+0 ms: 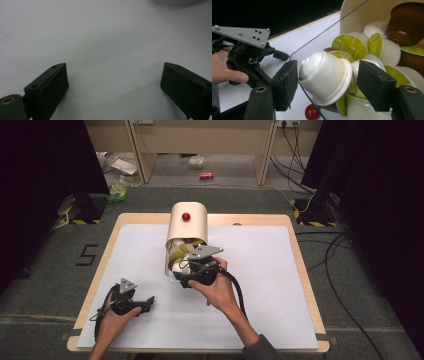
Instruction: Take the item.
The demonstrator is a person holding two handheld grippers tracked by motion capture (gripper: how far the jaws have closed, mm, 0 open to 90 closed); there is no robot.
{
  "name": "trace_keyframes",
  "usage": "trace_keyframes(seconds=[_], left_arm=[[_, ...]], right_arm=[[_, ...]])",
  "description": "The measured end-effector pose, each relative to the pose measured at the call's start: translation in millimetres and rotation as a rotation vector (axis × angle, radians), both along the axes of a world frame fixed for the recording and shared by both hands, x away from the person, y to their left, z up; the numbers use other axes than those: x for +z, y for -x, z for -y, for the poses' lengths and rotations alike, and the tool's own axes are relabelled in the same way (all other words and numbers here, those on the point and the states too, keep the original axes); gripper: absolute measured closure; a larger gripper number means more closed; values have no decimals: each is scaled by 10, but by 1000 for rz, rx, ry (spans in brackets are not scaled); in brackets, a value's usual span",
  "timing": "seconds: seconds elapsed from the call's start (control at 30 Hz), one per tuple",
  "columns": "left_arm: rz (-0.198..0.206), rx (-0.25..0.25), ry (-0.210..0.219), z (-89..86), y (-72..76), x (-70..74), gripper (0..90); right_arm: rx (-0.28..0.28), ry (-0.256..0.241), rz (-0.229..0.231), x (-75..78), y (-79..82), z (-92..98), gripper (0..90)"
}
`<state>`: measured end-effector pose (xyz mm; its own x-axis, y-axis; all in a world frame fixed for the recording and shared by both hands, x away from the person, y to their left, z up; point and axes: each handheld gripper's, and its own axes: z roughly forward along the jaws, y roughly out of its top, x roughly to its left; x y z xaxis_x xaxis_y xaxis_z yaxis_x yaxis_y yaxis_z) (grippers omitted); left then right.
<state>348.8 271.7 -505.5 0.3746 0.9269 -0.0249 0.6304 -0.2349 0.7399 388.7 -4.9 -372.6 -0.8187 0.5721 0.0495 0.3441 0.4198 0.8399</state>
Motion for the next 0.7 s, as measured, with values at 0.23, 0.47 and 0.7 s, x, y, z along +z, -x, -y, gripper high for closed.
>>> trace_keyframes(seconds=[0.23,0.47,0.7], left_arm=[[0,1,1,1,1,0,68],[0,0,0,0,1,0,68],[0,1,1,0,1,0,68]], right_arm=[[11,-13,-9,-11,-11,-26,383],[5,-36,-39,-8,-42,-3,413],[-11,-60,-18,9,-56,18,415]])
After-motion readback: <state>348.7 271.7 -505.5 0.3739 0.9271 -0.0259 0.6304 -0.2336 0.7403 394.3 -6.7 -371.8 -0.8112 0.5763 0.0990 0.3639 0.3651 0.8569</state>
